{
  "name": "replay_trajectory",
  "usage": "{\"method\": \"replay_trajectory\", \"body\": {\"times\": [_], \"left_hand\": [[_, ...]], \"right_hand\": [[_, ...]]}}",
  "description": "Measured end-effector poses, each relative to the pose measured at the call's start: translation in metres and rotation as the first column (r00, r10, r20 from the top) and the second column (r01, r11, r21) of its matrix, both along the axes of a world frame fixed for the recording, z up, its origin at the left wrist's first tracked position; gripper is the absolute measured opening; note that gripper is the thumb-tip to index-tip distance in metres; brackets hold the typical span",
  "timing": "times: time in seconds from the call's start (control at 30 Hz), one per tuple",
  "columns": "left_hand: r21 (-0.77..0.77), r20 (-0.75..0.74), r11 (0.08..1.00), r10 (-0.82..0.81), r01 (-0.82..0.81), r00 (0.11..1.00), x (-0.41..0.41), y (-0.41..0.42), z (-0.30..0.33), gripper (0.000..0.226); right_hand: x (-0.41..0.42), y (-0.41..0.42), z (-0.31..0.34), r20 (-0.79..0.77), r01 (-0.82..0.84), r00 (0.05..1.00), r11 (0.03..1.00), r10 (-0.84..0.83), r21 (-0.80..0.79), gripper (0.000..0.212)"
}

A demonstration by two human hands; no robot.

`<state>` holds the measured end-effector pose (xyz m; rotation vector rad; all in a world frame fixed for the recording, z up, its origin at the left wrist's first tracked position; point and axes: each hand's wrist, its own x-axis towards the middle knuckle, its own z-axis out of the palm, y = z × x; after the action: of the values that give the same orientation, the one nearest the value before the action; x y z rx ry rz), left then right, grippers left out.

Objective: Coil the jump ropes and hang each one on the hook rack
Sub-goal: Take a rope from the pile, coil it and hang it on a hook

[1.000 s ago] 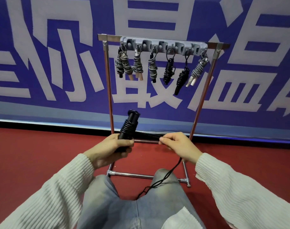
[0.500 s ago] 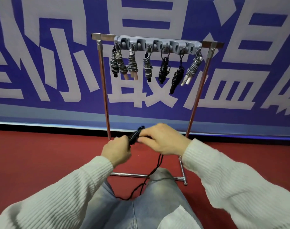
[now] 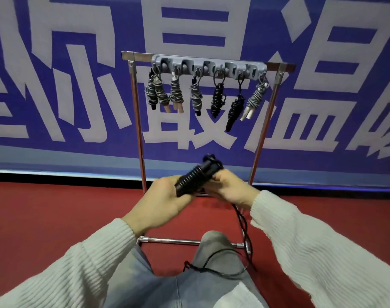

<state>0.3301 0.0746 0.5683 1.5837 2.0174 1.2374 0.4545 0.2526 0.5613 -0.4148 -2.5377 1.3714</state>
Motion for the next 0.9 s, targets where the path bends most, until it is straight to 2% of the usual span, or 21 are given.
{"method": "replay_trajectory", "body": {"times": [0.07, 0.13, 0.17, 0.2, 0.27, 0.37, 0.43, 0.47, 0.57, 0.63, 0.73, 0.8, 0.9], "left_hand": [[-0.019, 0.298, 0.995, 0.096, -0.095, 0.950, -0.005, 0.004, 0.003, 0.020], [-0.064, 0.619, 0.994, 0.107, -0.086, 0.778, -0.011, 0.008, 0.006, 0.025], [-0.074, 0.692, 0.995, 0.098, -0.065, 0.715, -0.012, 0.008, 0.006, 0.022], [-0.074, 0.691, 0.996, 0.085, -0.047, 0.718, -0.013, 0.010, 0.005, 0.018], [-0.074, 0.572, 0.996, 0.089, -0.057, 0.816, -0.015, 0.014, -0.002, 0.017], [-0.093, 0.246, 0.978, 0.205, -0.188, 0.947, -0.027, 0.024, -0.014, 0.023], [-0.104, 0.047, 0.954, 0.287, -0.281, 0.957, -0.040, 0.029, -0.021, 0.025], [-0.114, 0.005, 0.943, 0.315, -0.313, 0.949, -0.046, 0.031, -0.024, 0.026], [-0.191, -0.143, 0.915, 0.332, -0.355, 0.932, -0.052, 0.036, -0.036, 0.021], [-0.264, -0.288, 0.903, 0.261, -0.339, 0.921, -0.048, 0.039, -0.043, 0.011], [-0.326, -0.416, 0.902, 0.130, -0.281, 0.900, -0.043, 0.039, -0.042, 0.011], [-0.383, -0.449, 0.908, -0.022, -0.170, 0.893, -0.041, 0.036, -0.036, 0.011], [-0.460, -0.473, 0.888, -0.240, -0.005, 0.848, -0.030, 0.026, -0.025, 0.015]], "right_hand": [[0.002, -0.009, -0.008, 0.034, 0.085, 0.996, 0.979, -0.080, -0.183, 0.034], [0.002, -0.013, -0.016, 0.061, 0.108, 0.993, 0.984, -0.100, -0.144, 0.035], [0.002, -0.015, -0.018, 0.051, 0.103, 0.994, 0.987, -0.097, -0.125, 0.037], [0.000, -0.016, -0.021, 0.036, 0.115, 0.993, 0.986, -0.112, -0.117, 0.038], [-0.005, -0.019, -0.023, 0.028, 0.151, 0.989, 0.982, -0.149, -0.116, 0.040], [-0.011, -0.027, -0.028, 0.072, 0.154, 0.986, 0.986, -0.150, -0.064, 0.041], [-0.011, -0.030, -0.031, 0.113, 0.142, 0.983, 0.990, -0.144, 0.024, 0.036], [-0.010, -0.030, -0.030, 0.133, 0.143, 0.979, 0.987, -0.152, 0.074, 0.033], [-0.008, -0.032, -0.021, 0.169, 0.085, 0.973, 0.922, -0.158, 0.377, 0.028], [-0.008, -0.032, -0.011, 0.157, 0.006, 0.981, 0.819, -0.118, 0.574, 0.027], [-0.009, -0.028, 0.011, 0.166, -0.053, 0.981, 0.694, -0.097, 0.718, 0.022], [-0.010, -0.022, 0.026, 0.140, -0.033, 0.986, 0.706, -0.094, 0.708, 0.020], [-0.013, -0.016, 0.041, 0.160, -0.074, 0.987, 0.802, -0.027, 0.592, 0.017]]}}
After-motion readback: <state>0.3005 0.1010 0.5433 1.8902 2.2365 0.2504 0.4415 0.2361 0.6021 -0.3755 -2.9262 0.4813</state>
